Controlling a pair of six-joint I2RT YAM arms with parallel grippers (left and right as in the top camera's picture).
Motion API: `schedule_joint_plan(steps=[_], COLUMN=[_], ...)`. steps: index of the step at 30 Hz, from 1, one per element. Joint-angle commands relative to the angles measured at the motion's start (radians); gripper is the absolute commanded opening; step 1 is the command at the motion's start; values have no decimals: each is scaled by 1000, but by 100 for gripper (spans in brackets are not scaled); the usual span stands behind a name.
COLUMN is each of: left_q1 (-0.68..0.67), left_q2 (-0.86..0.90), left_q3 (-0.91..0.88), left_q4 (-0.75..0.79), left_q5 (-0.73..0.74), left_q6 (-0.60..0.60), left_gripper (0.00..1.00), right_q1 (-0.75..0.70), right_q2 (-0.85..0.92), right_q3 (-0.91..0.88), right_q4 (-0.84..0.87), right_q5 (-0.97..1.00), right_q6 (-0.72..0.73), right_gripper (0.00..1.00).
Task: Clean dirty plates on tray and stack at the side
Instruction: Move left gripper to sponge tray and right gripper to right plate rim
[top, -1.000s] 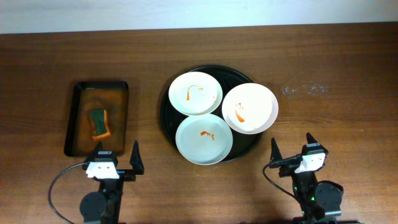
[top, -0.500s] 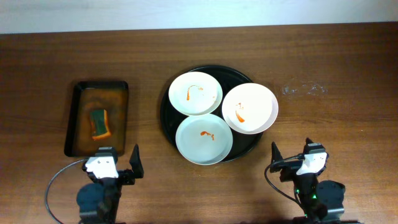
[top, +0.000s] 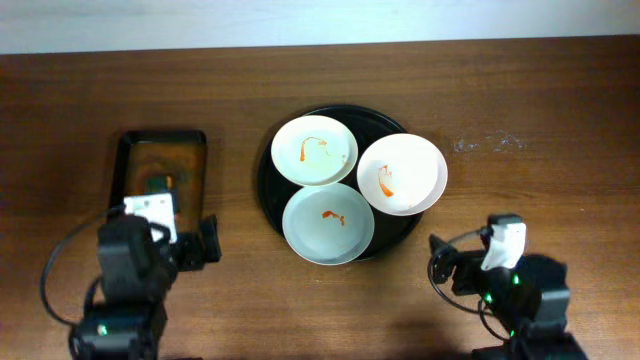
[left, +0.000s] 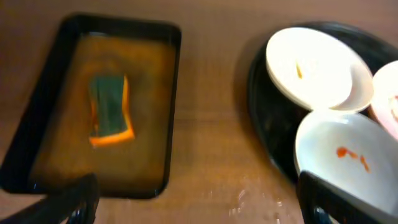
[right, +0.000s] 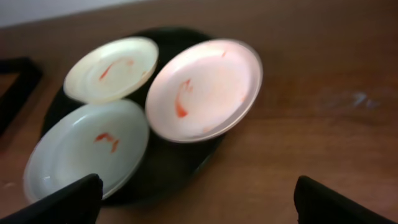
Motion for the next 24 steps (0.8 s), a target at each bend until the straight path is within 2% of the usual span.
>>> schedule_joint_plan(steps=[1,5,8,14,19,21,22,24], left_q1=[-5,-5,-5,-5,-5,-5,-5,-5], left_q2=[127,225,250,250,250,252,254,260], left_q3=[156,269,288,288,288,288,288,288], left_q4=[-121,-238,-268,-271,-239,-211,-196,-173], left_q5=[3,4,3,4,3,-10,-29,-48], left_q6=[-12,-13,-13,-13,-13,-13,-13,-13], left_gripper=[99,99,99,99,99,99,99,99], right_q1=[6,6,6,7,40,86,102,134], right_q2=[171,385,513,687,824,880,900,944], right_q3=[134,290,388,441,440,441,441,441], right_q4=[-65,-220,-290,-261,-262,-262,-258,-240], right_q5=[-108,-113,-117,-345,-420,-418,-417,-410], right_q6=[12,-42,-48,-49,-45,-40,-33,24], right_gripper=[99,99,99,99,89,82,77,74])
